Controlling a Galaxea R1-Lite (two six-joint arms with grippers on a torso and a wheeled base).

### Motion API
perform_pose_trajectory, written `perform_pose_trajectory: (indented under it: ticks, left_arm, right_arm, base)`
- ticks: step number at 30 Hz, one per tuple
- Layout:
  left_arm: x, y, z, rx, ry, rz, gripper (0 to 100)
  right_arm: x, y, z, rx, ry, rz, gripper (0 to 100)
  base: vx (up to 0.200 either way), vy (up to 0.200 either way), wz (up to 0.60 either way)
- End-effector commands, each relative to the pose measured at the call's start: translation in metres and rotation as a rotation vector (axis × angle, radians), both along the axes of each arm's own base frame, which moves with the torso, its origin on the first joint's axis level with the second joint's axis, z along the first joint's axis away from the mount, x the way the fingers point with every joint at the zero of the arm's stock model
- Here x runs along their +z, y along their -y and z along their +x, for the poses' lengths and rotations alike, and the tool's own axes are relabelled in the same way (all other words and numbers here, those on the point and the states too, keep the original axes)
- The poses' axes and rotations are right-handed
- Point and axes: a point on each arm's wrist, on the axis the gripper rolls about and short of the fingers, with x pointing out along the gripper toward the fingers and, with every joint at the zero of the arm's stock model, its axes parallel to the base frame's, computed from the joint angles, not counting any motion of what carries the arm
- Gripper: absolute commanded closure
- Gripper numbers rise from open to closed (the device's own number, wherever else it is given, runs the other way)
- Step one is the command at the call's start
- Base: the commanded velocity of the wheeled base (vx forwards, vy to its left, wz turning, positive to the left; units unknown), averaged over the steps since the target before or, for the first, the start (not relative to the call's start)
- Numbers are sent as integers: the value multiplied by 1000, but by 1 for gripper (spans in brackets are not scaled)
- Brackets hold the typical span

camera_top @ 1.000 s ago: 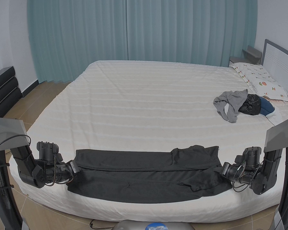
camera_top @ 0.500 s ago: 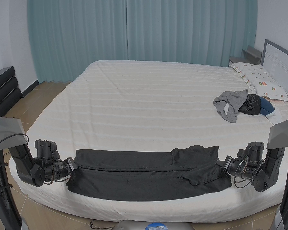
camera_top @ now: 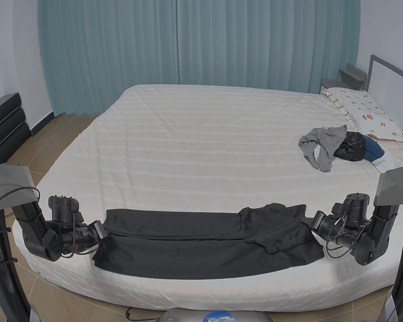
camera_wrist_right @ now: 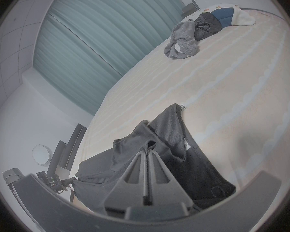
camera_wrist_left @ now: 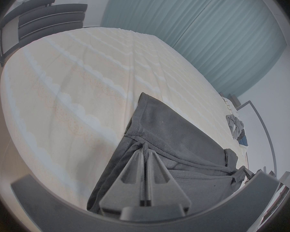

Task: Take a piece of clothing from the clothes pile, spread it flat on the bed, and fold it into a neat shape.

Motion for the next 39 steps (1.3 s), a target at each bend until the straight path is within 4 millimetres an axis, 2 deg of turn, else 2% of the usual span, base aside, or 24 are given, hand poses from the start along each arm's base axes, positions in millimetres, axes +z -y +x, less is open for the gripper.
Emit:
perform_pose_trajectory:
  ticks: [1, 18, 28, 29, 30, 37, 39]
  left_arm:
    - [-6, 0, 3, 3, -9, -2, 100]
    - [-19, 0, 18, 50, -25, -44, 100]
    - [-18, 1, 21, 67, -24, -65, 100]
    - [-18, 1, 21, 67, -24, -65, 0]
    - [-18, 1, 21, 66, -24, -64, 0]
    - [-16, 0, 17, 72, -24, -66, 0]
    - [-6, -4, 13, 89, -12, -72, 0]
  right_arm:
    - [-9, -2, 7, -7, -7, -6, 100]
    - [-32, 0, 14, -24, -49, -16, 100]
    - [-41, 1, 16, -24, -66, -17, 100]
    - [-41, 1, 16, -25, -66, -16, 100]
    - [-41, 1, 16, -25, -66, -16, 0]
    - [-26, -2, 11, -37, -52, 20, 0]
    - [-16, -1, 5, -55, -46, 36, 0]
  base:
    - [0, 0, 0]
    - [0, 0, 0]
    - [0, 0, 0]
    - [0, 0, 0]
    - [0, 0, 0]
    - [0, 0, 0]
    - [0, 0, 0]
